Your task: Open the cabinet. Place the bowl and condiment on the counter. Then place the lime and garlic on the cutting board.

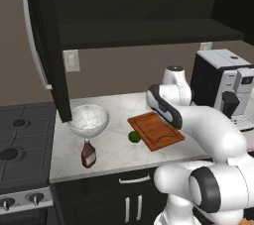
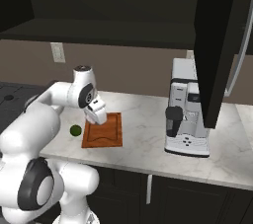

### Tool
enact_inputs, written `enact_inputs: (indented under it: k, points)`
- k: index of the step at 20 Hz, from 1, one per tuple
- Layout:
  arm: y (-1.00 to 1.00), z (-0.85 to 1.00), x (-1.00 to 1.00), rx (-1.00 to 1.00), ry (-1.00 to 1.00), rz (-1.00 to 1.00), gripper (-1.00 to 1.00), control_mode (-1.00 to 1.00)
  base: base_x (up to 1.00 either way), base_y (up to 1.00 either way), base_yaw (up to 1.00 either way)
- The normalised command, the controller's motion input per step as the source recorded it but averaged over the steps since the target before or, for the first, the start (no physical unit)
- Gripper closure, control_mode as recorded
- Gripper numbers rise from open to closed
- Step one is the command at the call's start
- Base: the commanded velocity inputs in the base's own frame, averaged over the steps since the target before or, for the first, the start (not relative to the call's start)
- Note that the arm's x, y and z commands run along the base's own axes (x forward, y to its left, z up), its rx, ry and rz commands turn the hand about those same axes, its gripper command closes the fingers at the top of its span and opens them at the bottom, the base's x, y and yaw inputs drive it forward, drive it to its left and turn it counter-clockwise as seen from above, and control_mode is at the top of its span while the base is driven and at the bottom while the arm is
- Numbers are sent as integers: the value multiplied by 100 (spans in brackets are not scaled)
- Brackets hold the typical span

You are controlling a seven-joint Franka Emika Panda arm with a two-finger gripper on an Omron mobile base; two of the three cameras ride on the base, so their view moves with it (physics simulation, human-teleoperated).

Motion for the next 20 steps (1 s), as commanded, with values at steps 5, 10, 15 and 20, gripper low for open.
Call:
enact_inputs:
  k: [5, 10, 15, 20]
  points:
    - [0, -22, 51, 0, -3, 0, 100, -100, 0, 0, 0]
    - [-7, -32, 16, 0, 12, 0, 100, -100, 0, 0, 0]
    - [-10, -32, 7, 0, 16, 0, 100, -100, 0, 0, 0]
    - [-4, -22, 24, 0, 9, 0, 100, -100, 0, 0, 0]
